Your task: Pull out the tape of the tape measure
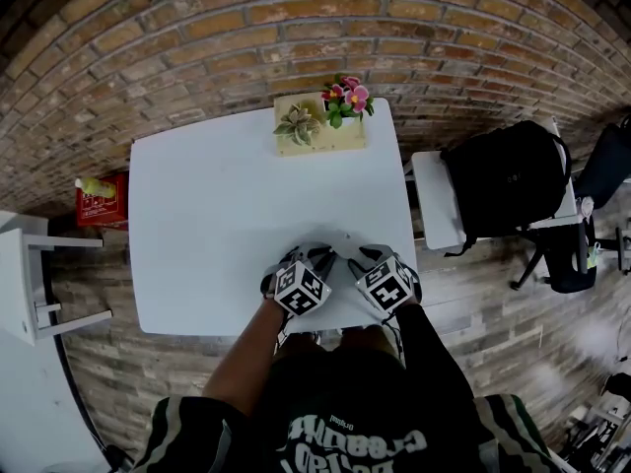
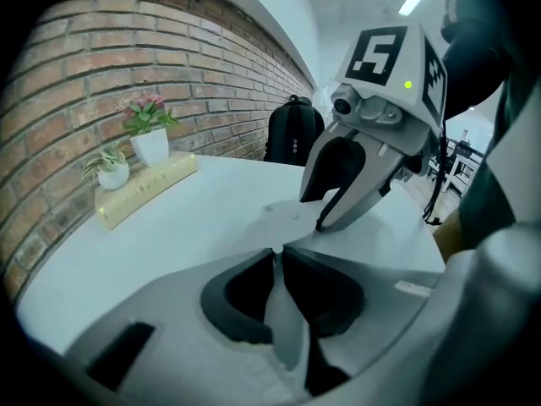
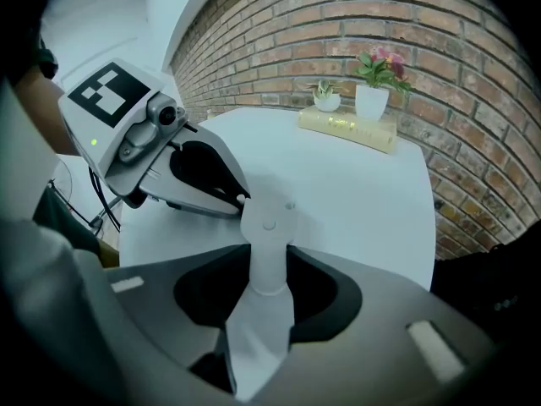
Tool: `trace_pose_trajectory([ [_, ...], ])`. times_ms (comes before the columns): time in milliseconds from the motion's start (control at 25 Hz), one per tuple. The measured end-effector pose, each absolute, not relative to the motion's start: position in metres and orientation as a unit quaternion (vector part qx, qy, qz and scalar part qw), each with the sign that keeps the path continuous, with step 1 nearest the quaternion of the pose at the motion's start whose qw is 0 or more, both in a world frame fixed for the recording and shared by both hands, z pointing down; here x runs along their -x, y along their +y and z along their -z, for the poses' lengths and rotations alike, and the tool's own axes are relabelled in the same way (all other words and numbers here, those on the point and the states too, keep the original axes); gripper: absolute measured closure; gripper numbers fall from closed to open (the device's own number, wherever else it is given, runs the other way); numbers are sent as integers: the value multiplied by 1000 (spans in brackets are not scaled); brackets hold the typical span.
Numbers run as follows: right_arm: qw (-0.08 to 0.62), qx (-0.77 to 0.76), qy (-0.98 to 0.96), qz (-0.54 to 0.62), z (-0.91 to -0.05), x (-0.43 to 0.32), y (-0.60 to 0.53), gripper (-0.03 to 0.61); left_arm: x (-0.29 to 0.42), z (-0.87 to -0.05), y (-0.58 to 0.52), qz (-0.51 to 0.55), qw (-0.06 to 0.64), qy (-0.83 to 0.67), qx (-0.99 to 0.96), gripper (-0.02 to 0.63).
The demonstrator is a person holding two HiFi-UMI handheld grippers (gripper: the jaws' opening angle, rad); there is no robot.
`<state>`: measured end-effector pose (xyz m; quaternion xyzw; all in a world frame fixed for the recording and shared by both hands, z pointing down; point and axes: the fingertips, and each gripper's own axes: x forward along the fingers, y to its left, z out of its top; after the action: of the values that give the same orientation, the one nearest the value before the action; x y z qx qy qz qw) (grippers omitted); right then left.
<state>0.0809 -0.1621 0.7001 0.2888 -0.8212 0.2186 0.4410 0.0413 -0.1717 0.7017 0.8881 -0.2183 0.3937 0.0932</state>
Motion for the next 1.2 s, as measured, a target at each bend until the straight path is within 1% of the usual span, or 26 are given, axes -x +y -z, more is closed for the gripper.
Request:
trace_pose_trajectory([
  [120, 441, -289, -823, -212, -700, -82, -161, 428, -43, -702, -170, -389, 97, -227, -888, 575],
  [360, 415, -334, -818, -216, -700, -80, -162, 430, -40, -702, -173, -379, 108, -277, -877, 577],
  [520, 423, -347, -805, -228, -701, -81, -161, 430, -39, -703, -174, -377, 112, -291, -872, 577],
  [760, 416, -375, -791, -246, -701, -83, -162, 430, -32, -701, -182, -358, 160, -318, -863, 577],
  [1080, 412, -397, -777, -263, -702, -84, -163, 430, -19, -704, -183, -354, 194, -347, -846, 577],
  [1200, 408, -406, -770, -275, -702, -85, -163, 430, -7, -704, -186, -341, 220, -372, -835, 577],
])
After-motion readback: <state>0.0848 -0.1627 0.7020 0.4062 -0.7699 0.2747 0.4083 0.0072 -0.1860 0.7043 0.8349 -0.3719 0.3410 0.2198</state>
